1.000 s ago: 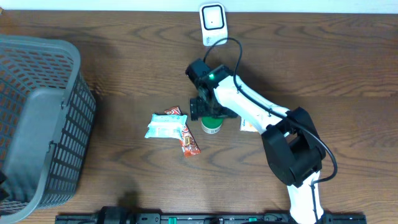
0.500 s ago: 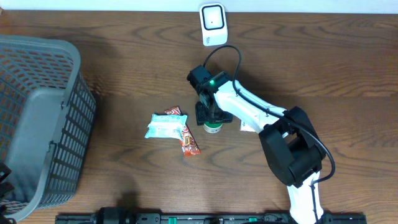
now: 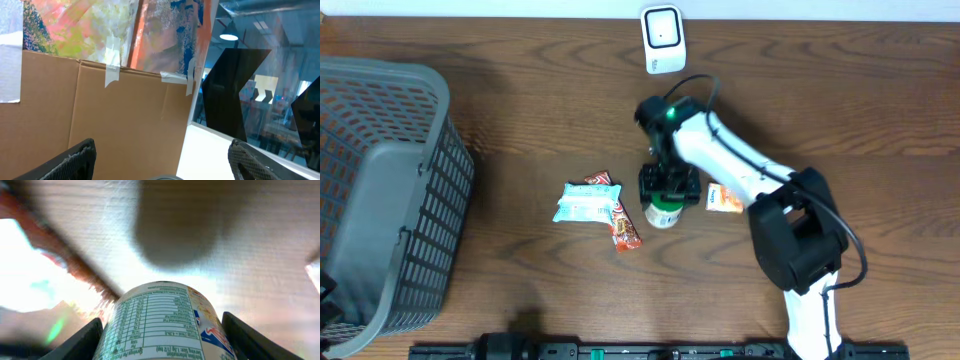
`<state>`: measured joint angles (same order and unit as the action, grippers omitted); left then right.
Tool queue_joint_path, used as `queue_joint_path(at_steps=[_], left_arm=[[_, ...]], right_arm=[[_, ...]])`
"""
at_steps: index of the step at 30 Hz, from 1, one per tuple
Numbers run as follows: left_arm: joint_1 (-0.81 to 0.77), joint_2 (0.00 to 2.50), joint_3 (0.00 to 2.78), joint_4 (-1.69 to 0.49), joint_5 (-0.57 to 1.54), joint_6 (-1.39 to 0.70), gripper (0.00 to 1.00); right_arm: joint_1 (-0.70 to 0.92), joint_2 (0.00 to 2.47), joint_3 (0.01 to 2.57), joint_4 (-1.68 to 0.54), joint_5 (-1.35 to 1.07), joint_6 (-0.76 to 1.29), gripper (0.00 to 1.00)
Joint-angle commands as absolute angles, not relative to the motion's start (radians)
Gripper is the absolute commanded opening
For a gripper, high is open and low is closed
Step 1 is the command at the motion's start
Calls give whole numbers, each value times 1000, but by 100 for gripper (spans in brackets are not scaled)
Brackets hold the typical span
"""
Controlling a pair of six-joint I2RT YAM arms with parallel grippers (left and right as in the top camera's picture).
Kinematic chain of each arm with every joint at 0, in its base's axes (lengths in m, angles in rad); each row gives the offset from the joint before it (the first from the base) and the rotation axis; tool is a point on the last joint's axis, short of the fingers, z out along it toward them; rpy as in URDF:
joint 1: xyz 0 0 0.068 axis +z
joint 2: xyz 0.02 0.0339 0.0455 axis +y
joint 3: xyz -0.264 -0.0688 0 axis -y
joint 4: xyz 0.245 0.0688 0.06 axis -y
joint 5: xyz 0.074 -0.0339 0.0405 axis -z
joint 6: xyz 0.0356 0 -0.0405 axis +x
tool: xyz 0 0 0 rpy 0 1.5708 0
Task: Scan the item barcode
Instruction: 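Lift the bottle with the right gripper toward the white scanner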
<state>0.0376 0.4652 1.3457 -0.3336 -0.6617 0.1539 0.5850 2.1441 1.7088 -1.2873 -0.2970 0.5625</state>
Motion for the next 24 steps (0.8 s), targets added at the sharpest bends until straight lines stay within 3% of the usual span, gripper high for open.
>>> queue_joint_path(at_steps=[1,10,24], left_arm=[[49,449,1343,-329,-657,143,85],[113,364,1343,-356,-617,-26,85],[87,184,1341,-387,-538,-32,85]], right_arm=[[524,2138,1834,-1374,-429,540,41],[465,2138,1922,-1563,-568,454,41],[467,2138,1922,-1663,-597,436,42]])
